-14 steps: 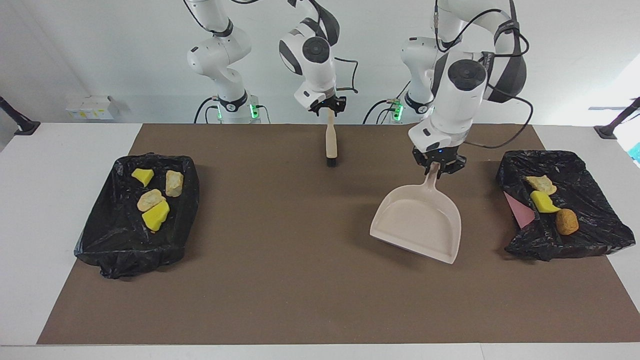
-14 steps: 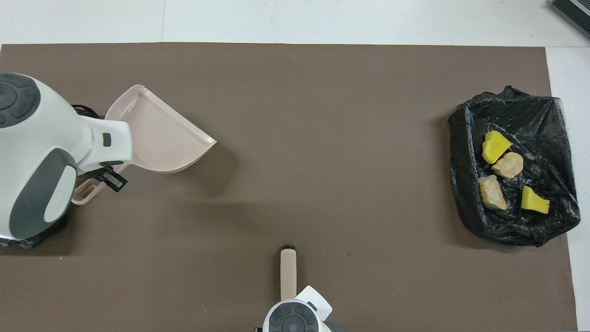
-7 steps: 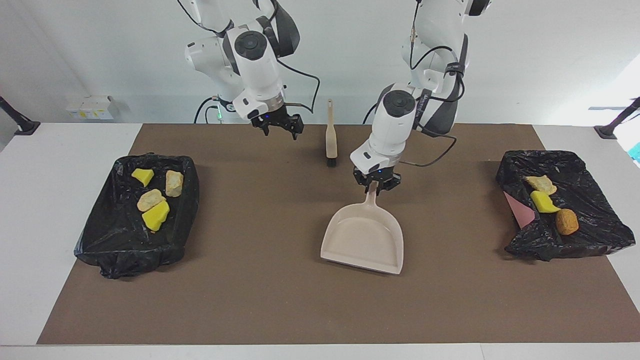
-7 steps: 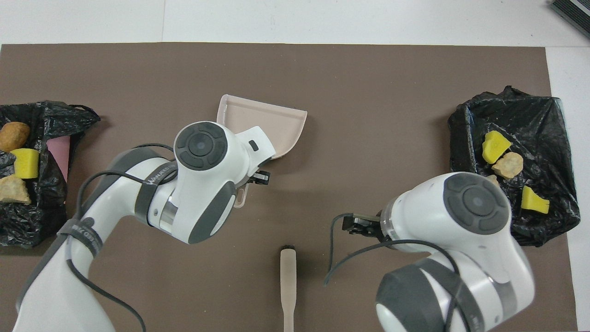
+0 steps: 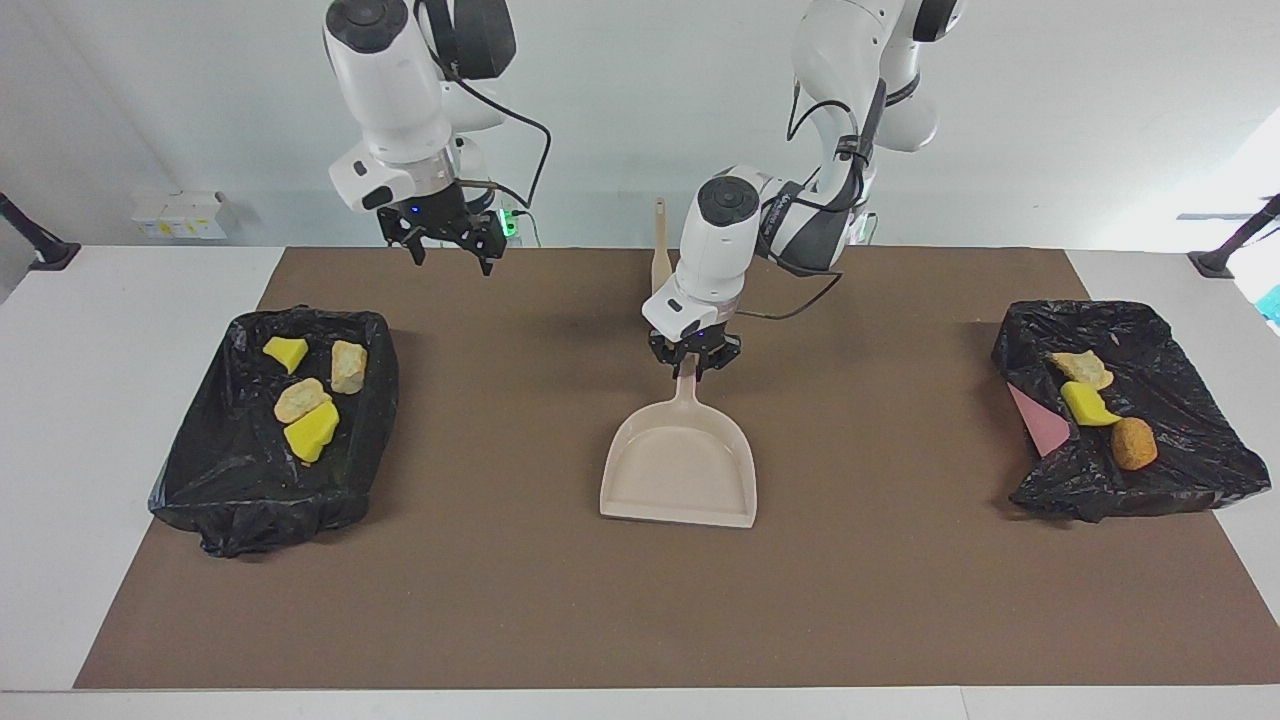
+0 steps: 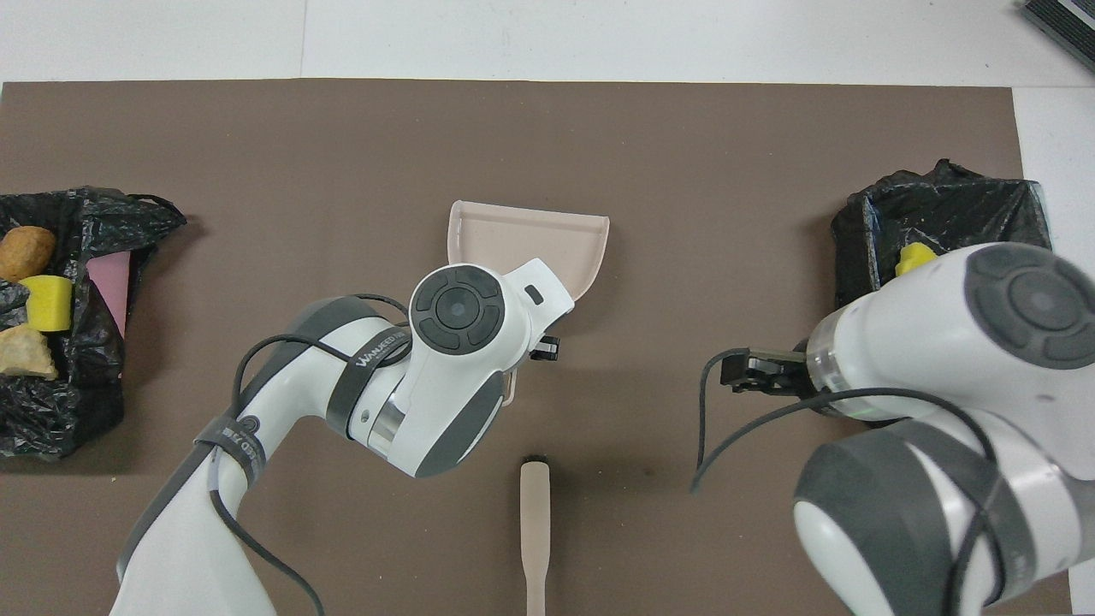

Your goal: Sweep and dump trash in bin

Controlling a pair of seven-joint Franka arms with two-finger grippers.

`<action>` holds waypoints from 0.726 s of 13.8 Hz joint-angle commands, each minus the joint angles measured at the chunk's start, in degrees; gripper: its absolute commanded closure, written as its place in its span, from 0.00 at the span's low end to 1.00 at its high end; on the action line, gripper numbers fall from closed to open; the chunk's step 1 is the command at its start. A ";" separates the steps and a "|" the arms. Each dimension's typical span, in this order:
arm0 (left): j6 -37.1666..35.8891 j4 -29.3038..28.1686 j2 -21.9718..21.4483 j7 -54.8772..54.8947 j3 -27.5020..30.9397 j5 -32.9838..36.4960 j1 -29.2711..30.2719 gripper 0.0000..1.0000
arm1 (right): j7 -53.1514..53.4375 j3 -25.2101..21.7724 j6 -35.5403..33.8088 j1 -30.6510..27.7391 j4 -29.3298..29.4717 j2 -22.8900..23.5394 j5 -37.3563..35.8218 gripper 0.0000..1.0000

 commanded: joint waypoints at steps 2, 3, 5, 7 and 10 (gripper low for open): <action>-0.96 0.83 -0.85 -0.87 1.31 -0.29 0.64 0.00 | -3.21 0.87 -7.42 -2.25 10.59 4.18 -3.44 0.00; -1.40 0.92 -1.47 -0.78 1.57 -0.29 1.08 0.00 | -4.00 0.70 -10.05 -2.34 12.36 5.32 -3.79 0.00; -1.49 1.71 -1.56 -0.16 1.58 0.85 4.23 0.00 | -5.75 0.78 -12.44 -3.73 15.88 6.47 -4.67 0.00; -2.28 2.24 -2.43 0.88 1.58 1.29 6.78 0.00 | -8.91 0.52 -13.07 -4.53 16.24 6.56 -5.03 0.00; -5.87 3.81 -3.67 6.06 1.58 1.64 11.70 0.00 | -10.07 0.26 -13.42 -4.80 16.59 6.48 -6.78 0.00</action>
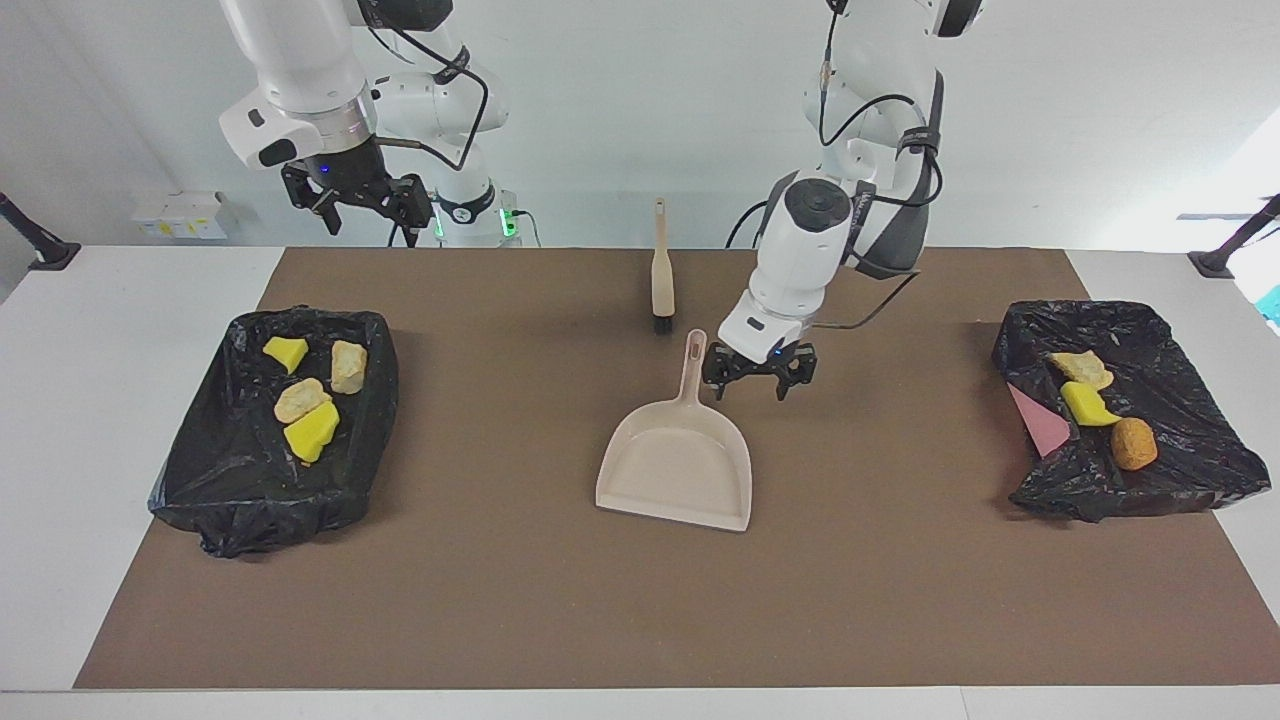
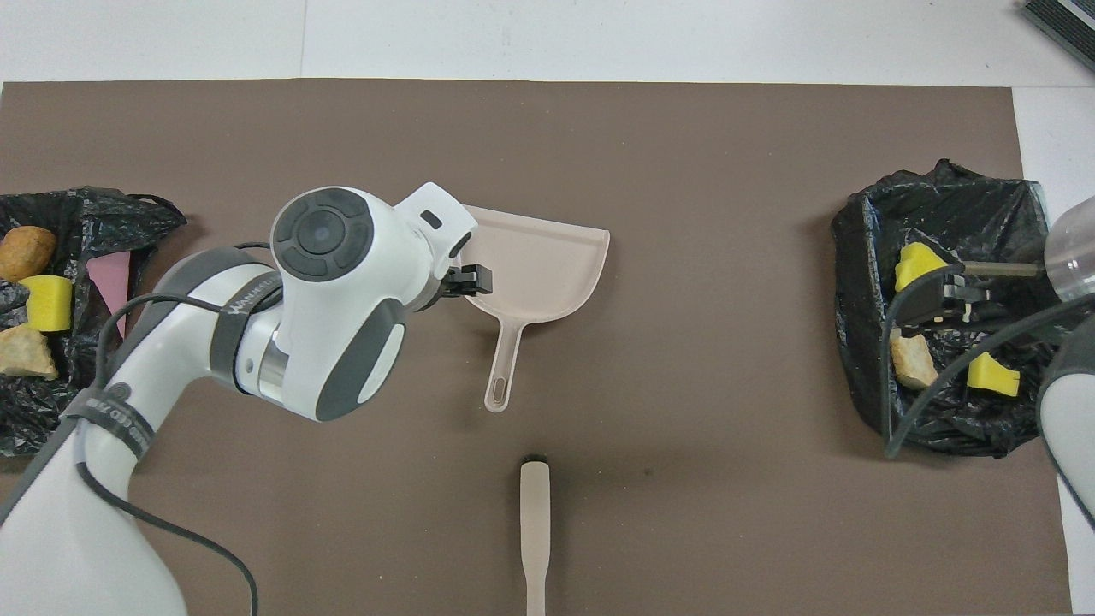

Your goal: Sweep and dump trash in bin

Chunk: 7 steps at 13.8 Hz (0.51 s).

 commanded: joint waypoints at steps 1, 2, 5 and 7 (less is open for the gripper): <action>-4.63 2.54 -1.50 4.91 -0.44 0.95 5.04 0.00 | -1.71 0.49 -1.53 -0.57 1.92 0.85 -1.39 0.00; -5.68 3.51 -1.67 7.28 -0.44 0.87 6.63 0.00 | -1.80 0.49 -1.36 -0.66 1.84 0.94 -1.04 0.00; -7.62 3.61 -3.95 14.49 -0.35 0.25 12.16 0.00 | -1.98 -0.03 0.39 -1.01 1.84 1.03 0.01 0.00; -9.37 3.61 -5.45 19.41 -0.35 0.16 16.11 0.00 | -1.80 -0.21 1.11 -2.41 2.01 1.46 2.47 0.00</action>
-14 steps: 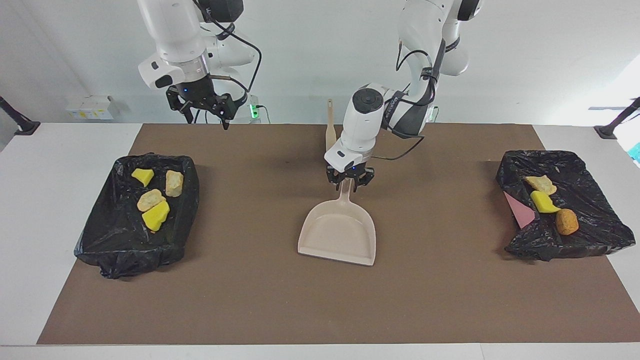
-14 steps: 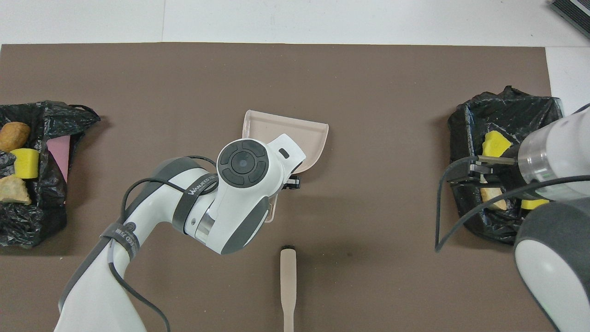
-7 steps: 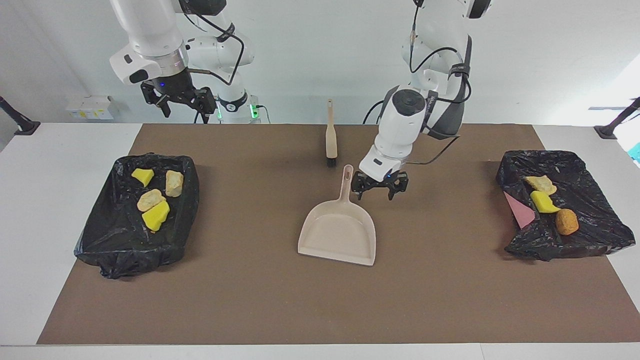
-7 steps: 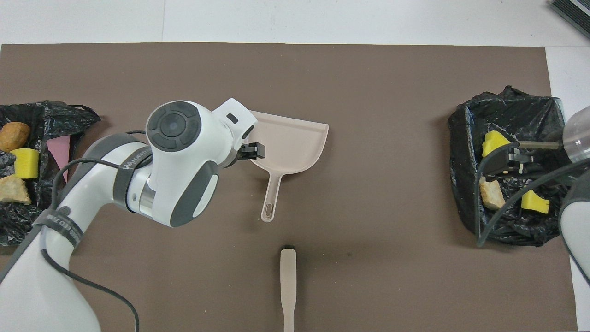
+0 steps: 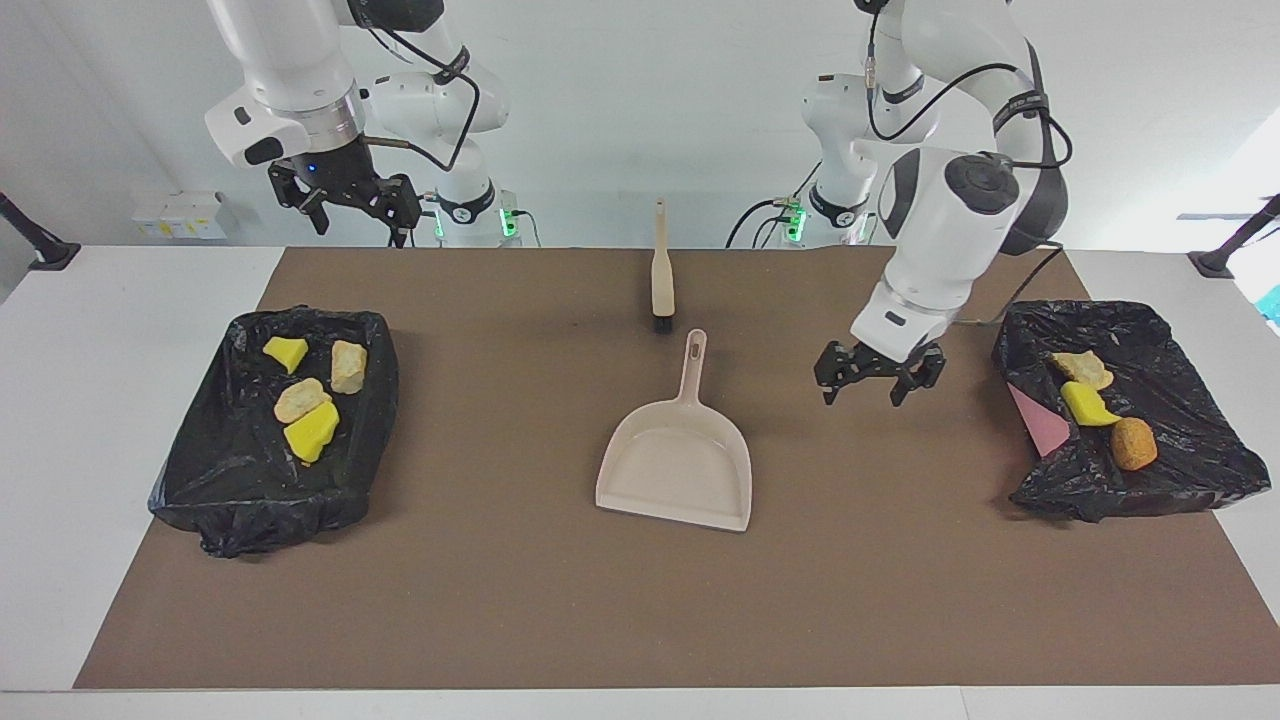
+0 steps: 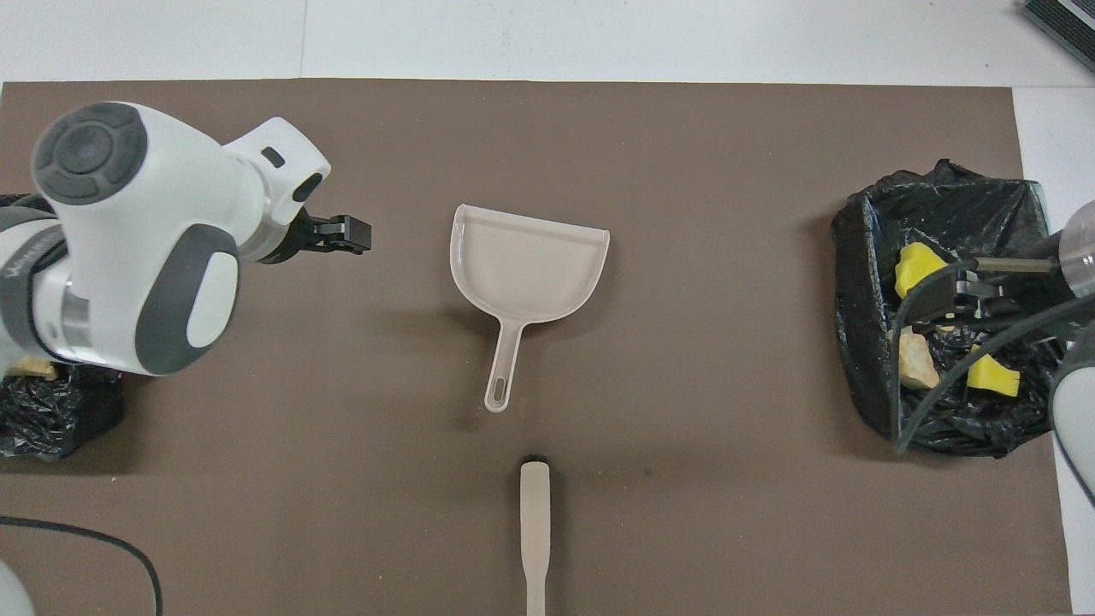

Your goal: Sweep and dump trash in bin

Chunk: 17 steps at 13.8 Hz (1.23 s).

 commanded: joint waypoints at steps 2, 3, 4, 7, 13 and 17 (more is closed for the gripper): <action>-4.59 -0.20 -3.95 8.26 -0.50 -0.58 6.71 0.00 | -1.42 0.20 0.41 -2.06 2.13 1.55 2.03 0.00; -5.99 -0.12 -5.09 11.33 -0.58 -1.11 8.81 0.00 | -0.89 0.20 0.50 -1.53 2.04 1.55 2.11 0.00; -7.57 -0.20 -6.49 13.62 -0.50 -1.38 10.40 0.00 | 0.42 0.20 1.37 -1.18 1.78 1.37 2.55 0.00; -10.83 -0.12 -9.66 15.67 -0.58 -1.20 13.05 0.00 | 2.54 0.38 1.99 -1.18 0.99 0.76 2.73 0.00; -24.44 5.93 -11.96 15.76 -1.02 1.96 12.70 0.00 | 2.10 0.38 1.99 -1.70 -0.24 -0.04 3.96 0.00; -26.48 6.03 -11.96 15.84 -1.11 1.96 12.96 0.00 | -1.67 0.20 2.25 -1.97 -0.51 -0.04 3.87 0.00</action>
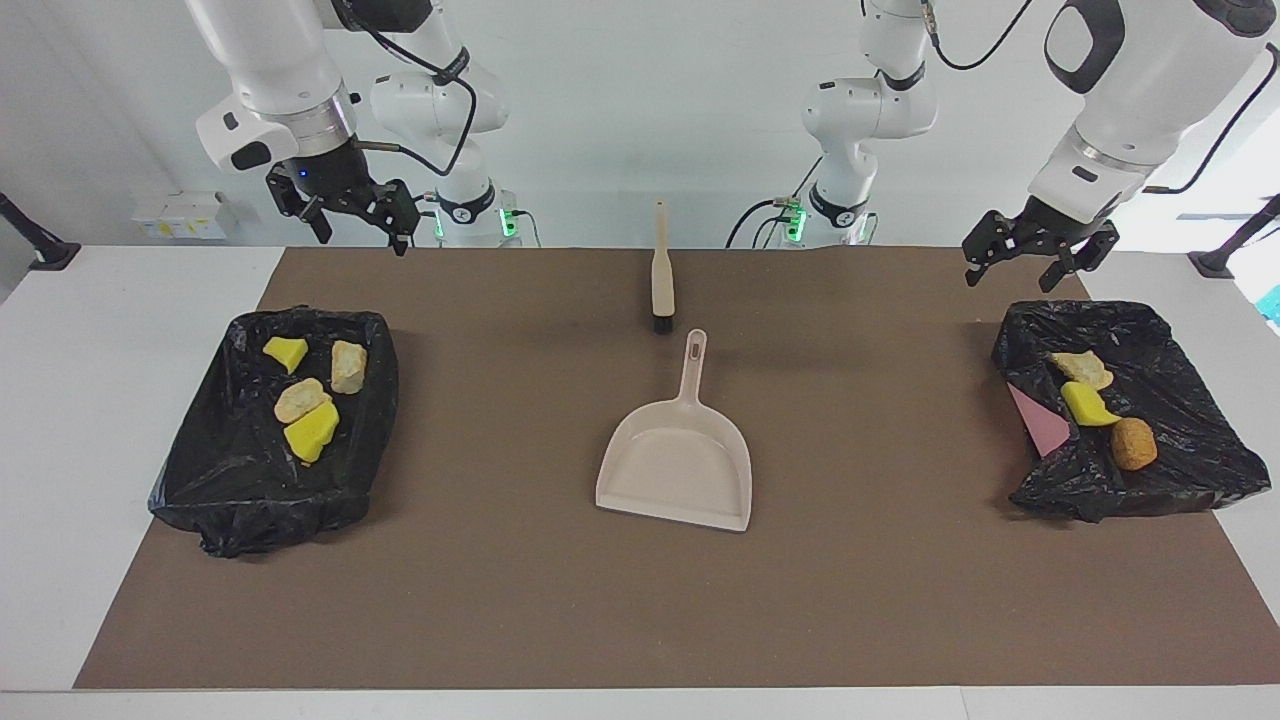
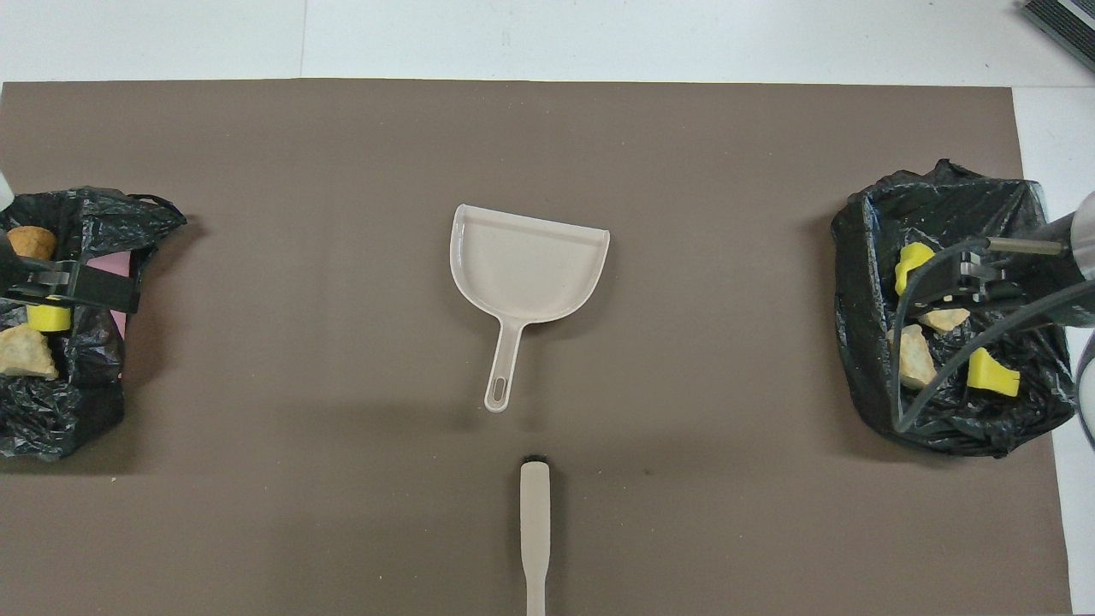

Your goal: Sweep and dump trash in bin

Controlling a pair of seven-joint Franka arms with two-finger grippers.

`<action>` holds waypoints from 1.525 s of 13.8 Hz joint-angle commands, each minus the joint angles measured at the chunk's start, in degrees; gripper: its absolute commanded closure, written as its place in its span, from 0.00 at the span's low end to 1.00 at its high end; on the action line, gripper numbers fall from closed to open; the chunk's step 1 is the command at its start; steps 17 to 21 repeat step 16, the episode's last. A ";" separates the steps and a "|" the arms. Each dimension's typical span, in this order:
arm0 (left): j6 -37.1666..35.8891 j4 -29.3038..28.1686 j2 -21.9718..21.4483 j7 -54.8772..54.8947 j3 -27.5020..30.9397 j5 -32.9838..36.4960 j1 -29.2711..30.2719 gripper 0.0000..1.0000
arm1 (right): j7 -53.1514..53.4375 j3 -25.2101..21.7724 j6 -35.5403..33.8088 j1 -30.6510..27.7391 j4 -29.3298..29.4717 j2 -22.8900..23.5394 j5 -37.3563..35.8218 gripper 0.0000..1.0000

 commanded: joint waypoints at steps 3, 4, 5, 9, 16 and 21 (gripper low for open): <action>-1.53 0.97 0.28 0.53 -0.19 0.76 0.30 0.00 | -1.85 0.12 0.76 -0.85 -0.96 -0.74 1.23 0.00; -1.62 0.97 0.28 0.53 -0.11 0.76 0.30 0.00 | -1.85 0.12 0.76 -0.85 -0.96 -0.74 1.23 0.00; -1.44 0.97 0.28 0.53 -0.19 0.76 0.30 0.00 | -1.85 0.12 0.76 -0.85 -0.96 -0.74 1.14 0.00; -1.44 0.97 0.28 0.53 -0.19 0.67 0.30 0.00 | -1.85 0.12 0.67 -0.85 -0.87 -0.74 0.96 0.00; -1.62 0.89 0.28 0.62 -0.11 0.76 0.30 0.00 | -2.29 0.03 0.76 -0.94 -0.87 -0.65 0.53 0.00; -1.62 0.89 0.28 0.62 -0.11 0.76 0.30 0.00 | -2.29 0.03 0.76 -0.94 -0.87 -0.65 0.53 0.00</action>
